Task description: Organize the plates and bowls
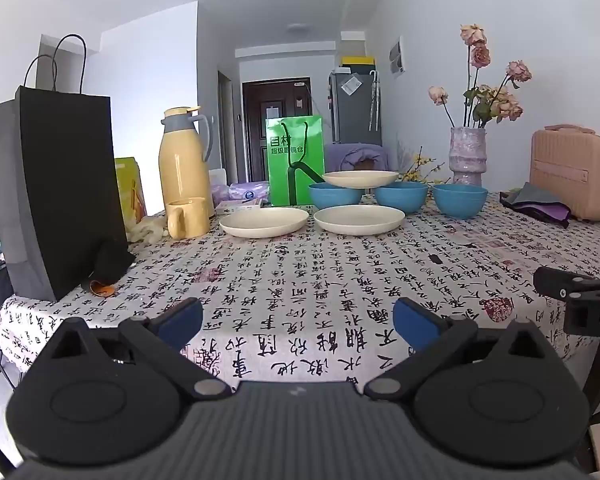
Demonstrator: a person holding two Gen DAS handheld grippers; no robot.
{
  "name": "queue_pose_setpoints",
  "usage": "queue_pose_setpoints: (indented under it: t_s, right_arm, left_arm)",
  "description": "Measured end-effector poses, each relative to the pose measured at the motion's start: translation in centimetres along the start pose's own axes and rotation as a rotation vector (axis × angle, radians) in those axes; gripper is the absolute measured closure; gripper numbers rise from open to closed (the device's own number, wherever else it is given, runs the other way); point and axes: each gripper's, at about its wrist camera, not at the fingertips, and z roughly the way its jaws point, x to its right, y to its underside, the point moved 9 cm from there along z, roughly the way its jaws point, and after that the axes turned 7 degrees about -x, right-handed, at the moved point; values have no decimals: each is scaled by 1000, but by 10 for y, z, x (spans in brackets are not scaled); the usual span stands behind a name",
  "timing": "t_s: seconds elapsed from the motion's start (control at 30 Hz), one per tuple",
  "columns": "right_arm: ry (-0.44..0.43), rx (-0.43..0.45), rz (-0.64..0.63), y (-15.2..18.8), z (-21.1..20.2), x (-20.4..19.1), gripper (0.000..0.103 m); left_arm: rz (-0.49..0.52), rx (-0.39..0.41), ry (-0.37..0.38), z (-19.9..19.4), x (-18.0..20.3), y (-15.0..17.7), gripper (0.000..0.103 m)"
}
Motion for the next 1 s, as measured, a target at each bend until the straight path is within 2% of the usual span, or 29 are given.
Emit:
queue_pose_setpoints:
  t_s: [0.03, 0.37, 0.43, 1.0]
  right_arm:
    - [-2, -27, -2, 2, 1, 0, 0]
    - [0, -19, 1, 9, 6, -12, 0]
    - [-4, -18, 9, 8, 5, -10, 0]
    - [-10, -38, 30, 10, 4, 1, 0]
  left_arm:
    - [-2, -1, -1, 1, 0, 0, 0]
    - [-28, -6, 0, 21, -5, -9, 0]
    - [5, 27, -4, -3, 0, -1, 0]
    - [21, 23, 9, 0, 4, 0, 0]
